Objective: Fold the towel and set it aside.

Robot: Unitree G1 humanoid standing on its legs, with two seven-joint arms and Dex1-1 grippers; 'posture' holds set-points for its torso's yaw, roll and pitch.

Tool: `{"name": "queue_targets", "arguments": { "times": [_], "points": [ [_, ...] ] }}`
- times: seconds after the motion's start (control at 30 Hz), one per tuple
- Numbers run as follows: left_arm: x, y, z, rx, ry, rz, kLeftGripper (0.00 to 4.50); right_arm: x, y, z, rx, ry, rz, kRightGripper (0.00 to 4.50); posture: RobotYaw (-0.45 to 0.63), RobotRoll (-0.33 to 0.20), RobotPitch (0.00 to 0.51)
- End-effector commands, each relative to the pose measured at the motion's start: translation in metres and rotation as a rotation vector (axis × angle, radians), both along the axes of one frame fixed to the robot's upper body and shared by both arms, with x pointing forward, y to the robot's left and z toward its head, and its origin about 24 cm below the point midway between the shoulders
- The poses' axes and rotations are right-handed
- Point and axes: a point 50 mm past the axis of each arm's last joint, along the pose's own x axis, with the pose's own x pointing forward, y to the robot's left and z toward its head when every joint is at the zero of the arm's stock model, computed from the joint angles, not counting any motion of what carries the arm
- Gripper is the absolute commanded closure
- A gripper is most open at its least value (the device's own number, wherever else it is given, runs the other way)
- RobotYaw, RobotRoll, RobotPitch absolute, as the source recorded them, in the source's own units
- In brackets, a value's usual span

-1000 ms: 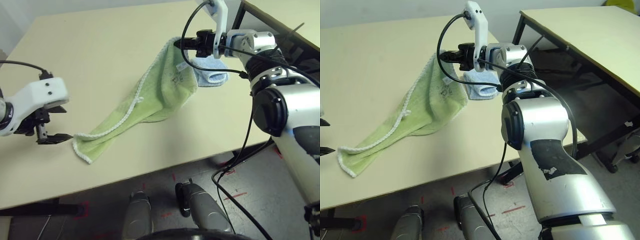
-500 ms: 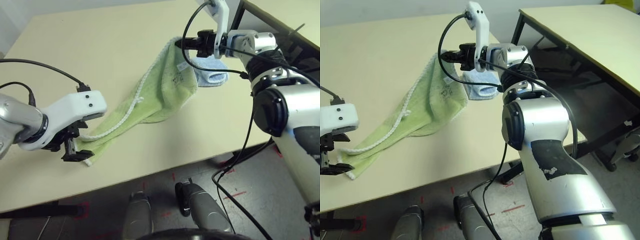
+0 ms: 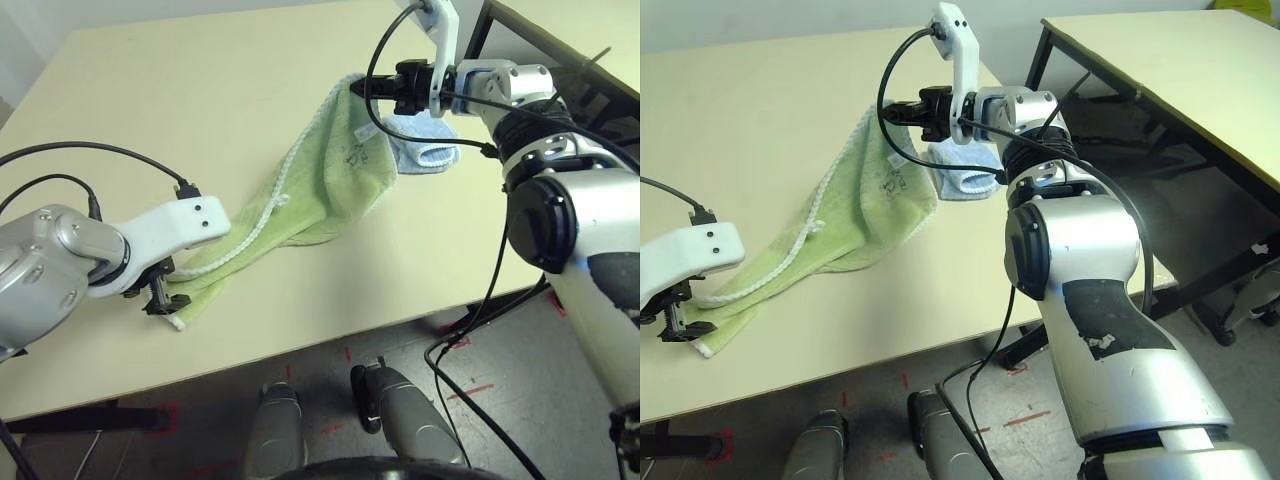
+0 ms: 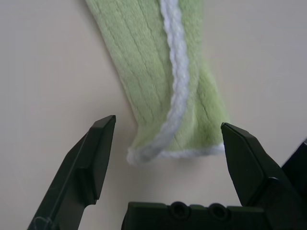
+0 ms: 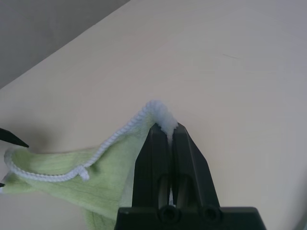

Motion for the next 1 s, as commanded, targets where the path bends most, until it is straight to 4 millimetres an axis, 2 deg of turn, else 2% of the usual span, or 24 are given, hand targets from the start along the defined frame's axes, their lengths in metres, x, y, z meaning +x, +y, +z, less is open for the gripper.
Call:
{"name": "queue_targets", "arguments": {
  "times": [0.03,0.37,0.4,0.53,0.7,0.9,1.0],
  "points": [
    [0.001,-0.001,-0.006,0.001,0.022,-0.014,0.93,0.000,-0.002,-0.003,-0.013,-0.005,0.003,4.50,-0.07,0.000,0.149],
    [0.008,0.000,-0.007,-0.012,0.004,-0.029,4.28,0.000,0.000,-0.003,-0.020,-0.011,0.011,4.50,-0.07,0.000,0.149],
    [0.009,0.001,-0.006,-0.011,0.000,-0.029,4.48,0.000,-0.001,-0.003,-0.025,-0.013,0.011,4.50,-0.07,0.000,0.148],
    [0.009,0.010,0.005,0.004,-0.026,-0.008,4.48,0.000,-0.006,-0.002,-0.046,-0.019,0.016,4.50,-0.07,0.000,0.145],
    [0.008,0.043,0.030,-0.014,-0.071,0.100,4.48,-0.002,-0.019,0.000,-0.129,-0.045,0.046,4.50,-0.07,0.000,0.144],
    [0.002,0.087,0.058,-0.367,-0.210,0.249,4.48,-0.004,-0.044,0.005,-0.273,-0.142,0.060,4.50,-0.06,0.000,0.140],
    [-0.003,0.109,0.071,-0.445,-0.308,0.302,4.48,-0.006,-0.054,0.004,-0.359,-0.186,0.089,4.50,-0.07,0.000,0.140]
  ]
}}
